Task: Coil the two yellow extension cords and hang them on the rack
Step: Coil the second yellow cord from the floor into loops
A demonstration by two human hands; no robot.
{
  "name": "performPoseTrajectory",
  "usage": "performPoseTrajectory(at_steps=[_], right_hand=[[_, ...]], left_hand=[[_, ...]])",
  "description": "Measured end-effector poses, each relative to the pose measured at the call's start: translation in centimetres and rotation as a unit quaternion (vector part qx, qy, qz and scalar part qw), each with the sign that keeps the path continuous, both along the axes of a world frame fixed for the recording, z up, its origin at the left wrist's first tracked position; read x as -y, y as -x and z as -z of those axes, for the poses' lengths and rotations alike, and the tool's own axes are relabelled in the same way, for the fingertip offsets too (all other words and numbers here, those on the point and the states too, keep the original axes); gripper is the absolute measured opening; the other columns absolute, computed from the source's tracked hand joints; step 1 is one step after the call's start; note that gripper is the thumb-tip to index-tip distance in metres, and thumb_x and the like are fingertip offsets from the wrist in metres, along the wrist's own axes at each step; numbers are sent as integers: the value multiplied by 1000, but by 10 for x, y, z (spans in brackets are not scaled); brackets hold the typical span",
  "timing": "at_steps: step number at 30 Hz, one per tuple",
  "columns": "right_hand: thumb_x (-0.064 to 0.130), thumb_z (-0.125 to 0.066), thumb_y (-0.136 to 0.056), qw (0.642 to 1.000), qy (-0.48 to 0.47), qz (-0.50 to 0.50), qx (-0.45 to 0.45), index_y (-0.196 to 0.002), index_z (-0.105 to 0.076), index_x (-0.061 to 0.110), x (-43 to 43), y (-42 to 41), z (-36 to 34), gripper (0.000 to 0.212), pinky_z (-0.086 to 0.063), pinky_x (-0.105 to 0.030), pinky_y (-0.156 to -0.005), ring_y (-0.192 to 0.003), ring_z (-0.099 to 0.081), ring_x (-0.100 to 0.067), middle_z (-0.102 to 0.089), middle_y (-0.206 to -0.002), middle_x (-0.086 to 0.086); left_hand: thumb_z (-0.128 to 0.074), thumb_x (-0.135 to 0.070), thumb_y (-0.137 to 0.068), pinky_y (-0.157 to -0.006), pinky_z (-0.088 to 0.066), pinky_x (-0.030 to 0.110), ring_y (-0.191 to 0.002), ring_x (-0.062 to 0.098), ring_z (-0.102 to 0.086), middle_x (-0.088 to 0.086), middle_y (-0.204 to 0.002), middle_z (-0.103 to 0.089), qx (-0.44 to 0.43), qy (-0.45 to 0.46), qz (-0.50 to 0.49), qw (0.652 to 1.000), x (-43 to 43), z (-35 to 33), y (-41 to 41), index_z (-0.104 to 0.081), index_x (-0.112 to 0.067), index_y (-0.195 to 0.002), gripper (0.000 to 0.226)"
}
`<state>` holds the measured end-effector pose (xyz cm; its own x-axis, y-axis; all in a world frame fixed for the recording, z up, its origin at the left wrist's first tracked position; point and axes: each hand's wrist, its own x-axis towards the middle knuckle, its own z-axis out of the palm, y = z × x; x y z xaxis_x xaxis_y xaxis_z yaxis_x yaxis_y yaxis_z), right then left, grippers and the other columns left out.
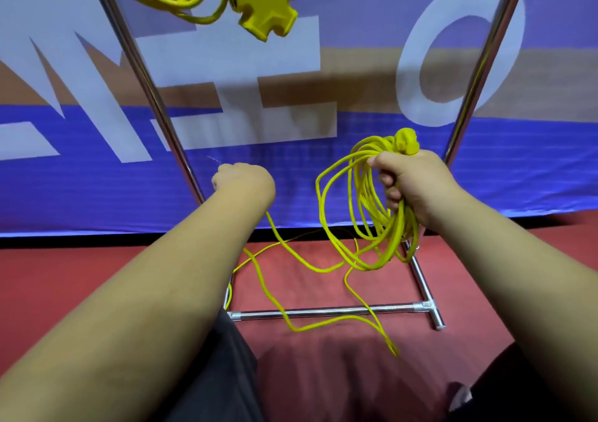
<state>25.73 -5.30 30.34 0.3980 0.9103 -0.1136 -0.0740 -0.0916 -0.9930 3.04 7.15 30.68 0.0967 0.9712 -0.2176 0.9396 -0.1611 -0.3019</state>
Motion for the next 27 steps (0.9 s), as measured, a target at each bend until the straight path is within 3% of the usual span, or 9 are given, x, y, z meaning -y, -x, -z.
performPoseTrajectory(at_steps=[3,5,7,10,14,17,22,25,27], right_hand=[[18,-71,-91,1000,-8,6,-18,-69,-57,16,1,-3,-1,27,-32,-28,-45,-44,-33,-18,-42,-58,-3],[19,-73,-91,1000,-12,16,-4,-68,-57,16,1,-5,1,28,-35,-28,-44,-44,-36,-19,-44,-58,-4],[22,-75,-88,999,-5,17,29,-69,-59,13,1,-5,5,26,-37,-29,-45,-45,-39,-22,-46,-58,-7],[27,-77,-87,996,20,15,81,-65,-58,11,2,-4,10,34,-41,-29,-45,-44,-42,-25,-47,-53,-11],[25,-77,-90,997,44,14,55,-66,-58,11,2,-4,12,33,-44,-30,-46,-44,-44,-23,-48,-52,-7],[25,-77,-88,997,75,-9,19,-60,-56,13,1,-2,12,36,-45,-31,-48,-44,-43,-24,-45,-52,-7],[21,-75,-88,996,71,-34,-31,-65,-57,15,1,2,12,29,-41,-30,-46,-46,-40,-19,-43,-61,-5],[19,-73,-88,994,76,-69,-33,-75,-56,14,4,2,9,22,-38,-30,-46,-46,-37,-18,-40,-63,-5],[19,-73,-88,991,85,-102,-20,-80,-56,14,7,1,7,20,-37,-30,-46,-46,-35,-18,-38,-64,-4]], left_hand=[[-67,-26,-90,-80,-52,34,-108,29,-61,0,-106,-63,16,55,99,993,2,3,1,-70,-24,-110,20],[-58,-9,-95,-78,-51,31,-98,26,-64,-9,-99,-66,80,125,159,976,0,2,0,-77,-37,-107,35],[-61,-5,-95,-77,-48,28,-96,20,-63,-13,-93,-67,168,142,213,952,3,-2,4,-79,-36,-105,37],[-72,-9,-92,-74,-48,27,-89,14,-61,-10,-90,-67,290,115,261,913,7,-10,6,-82,-32,-103,27],[-75,-5,-86,-82,-55,38,-97,25,-60,1,-97,-63,360,2,292,886,11,-13,2,-84,-29,-84,25],[-75,-6,-86,-80,-54,43,-101,26,-47,-2,-100,-50,330,-111,281,894,7,-9,-1,-81,-33,-79,29],[-62,-1,-92,-71,-53,37,-91,28,-59,2,-103,-52,296,-111,204,927,9,-6,-7,-80,-29,-97,33],[-54,-4,-91,-62,-47,28,-82,24,-61,3,-105,-62,373,-64,149,914,13,-5,-8,-79,-25,-97,33],[-56,-16,-90,-65,-55,30,-77,24,-68,7,-96,-75,472,-14,62,879,13,-7,-9,-80,-18,-91,24]])
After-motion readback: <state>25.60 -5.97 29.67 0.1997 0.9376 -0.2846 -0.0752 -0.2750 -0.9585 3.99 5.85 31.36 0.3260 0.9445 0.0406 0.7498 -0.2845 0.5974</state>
